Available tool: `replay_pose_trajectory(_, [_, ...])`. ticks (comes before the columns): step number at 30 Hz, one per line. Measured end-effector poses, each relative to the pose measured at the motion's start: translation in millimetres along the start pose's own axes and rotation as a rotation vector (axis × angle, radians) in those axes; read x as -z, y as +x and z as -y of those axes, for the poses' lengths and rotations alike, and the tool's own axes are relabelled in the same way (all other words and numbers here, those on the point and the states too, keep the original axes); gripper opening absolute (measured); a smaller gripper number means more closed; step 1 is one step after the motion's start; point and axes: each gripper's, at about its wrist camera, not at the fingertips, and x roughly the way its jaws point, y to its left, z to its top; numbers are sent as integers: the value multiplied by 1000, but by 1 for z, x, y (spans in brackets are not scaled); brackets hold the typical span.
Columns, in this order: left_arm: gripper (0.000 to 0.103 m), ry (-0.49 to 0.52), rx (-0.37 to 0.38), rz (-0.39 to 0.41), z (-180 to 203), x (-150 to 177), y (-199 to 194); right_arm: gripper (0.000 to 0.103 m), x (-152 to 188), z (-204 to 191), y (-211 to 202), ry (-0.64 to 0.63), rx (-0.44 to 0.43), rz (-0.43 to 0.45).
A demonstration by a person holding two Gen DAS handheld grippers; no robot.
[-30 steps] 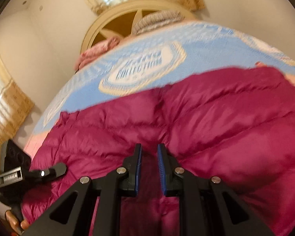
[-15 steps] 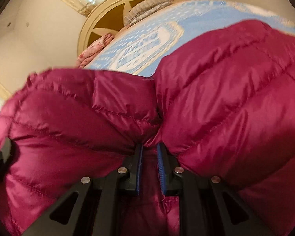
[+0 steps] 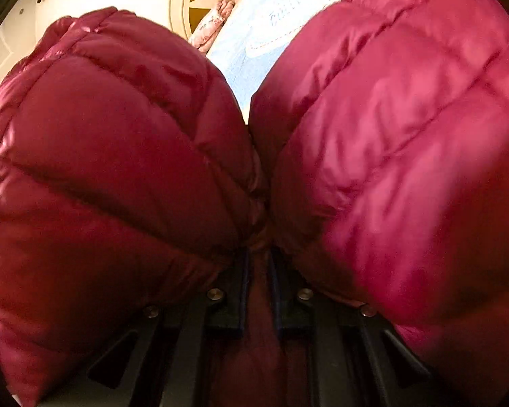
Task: Fold large clothes
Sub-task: 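Fold the held jacket over with the right gripper toward the left gripper, then release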
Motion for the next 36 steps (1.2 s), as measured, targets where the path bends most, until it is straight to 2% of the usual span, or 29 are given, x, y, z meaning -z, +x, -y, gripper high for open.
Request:
replay_pose_trajectory(4, [18, 71, -54, -50, 27, 0, 31, 11, -5, 9, -56, -38, 10, 111])
replay_pose_trajectory(8, [18, 147, -108, -125, 50, 7, 76, 11, -8, 32, -108, -49, 74, 214])
replay_pose_trajectory(12, [19, 216, -194, -193, 72, 31, 120, 11, -9, 61, -144, -9, 81, 276])
replay_pose_trajectory(15, [19, 263, -237, -198, 85, 43, 138, 12, -5, 76, -163, 17, 91, 320])
replay_pose_trajectory(18, [21, 256, -233, -202, 78, 42, 155, 12, 1, 86, -175, 31, 80, 346])
replay_pose_trajectory(20, [21, 249, -232, -186, 76, 50, 159, 12, -2, 95, -185, 50, 76, 366])
replay_pose_trajectory(22, [25, 286, -256, -150, 78, 58, 160, 13, 6, 96, -196, 63, 53, 387])
replay_pose_trajectory(23, [26, 303, -269, -135, 84, 65, 156, 19, 5, 97, -203, 63, 33, 392])
replay_pose_trajectory(24, [26, 324, -286, -112, 91, 74, 151, 34, 5, 100, -208, 59, 16, 394])
replay_pose_trajectory(25, [28, 347, -303, -82, 93, 79, 150, 44, 11, 98, -218, 53, 11, 399])
replay_pose_trajectory(26, [28, 359, -310, -68, 96, 83, 148, 60, 8, 93, -222, 41, 10, 412])
replay_pose_trajectory(27, [29, 363, -315, -54, 96, 85, 146, 65, 7, 86, -223, 24, 8, 421])
replay_pose_trajectory(29, [31, 337, -305, -50, 95, 85, 139, 65, -4, 71, -219, -28, 3, 417])
replay_pose_trajectory(31, [41, 319, -273, -51, 93, 83, 132, 64, -18, 62, -209, -63, 52, 391])
replay_pose_trajectory(32, [45, 315, -254, -49, 93, 82, 127, 58, -23, 57, -201, -86, 75, 369])
replay_pose_trajectory(33, [55, 319, -232, -48, 94, 83, 122, 44, -26, 53, -194, -115, 84, 336])
replay_pose_trajectory(34, [66, 330, -201, -50, 96, 85, 116, 36, -30, 54, -188, -137, 101, 301])
replay_pose_trajectory(35, [70, 340, -184, -50, 98, 86, 115, 20, -33, 53, -178, -158, 152, 267])
replay_pose_trajectory(36, [72, 359, -164, -47, 100, 90, 103, 13, -35, 54, -171, -166, 201, 251])
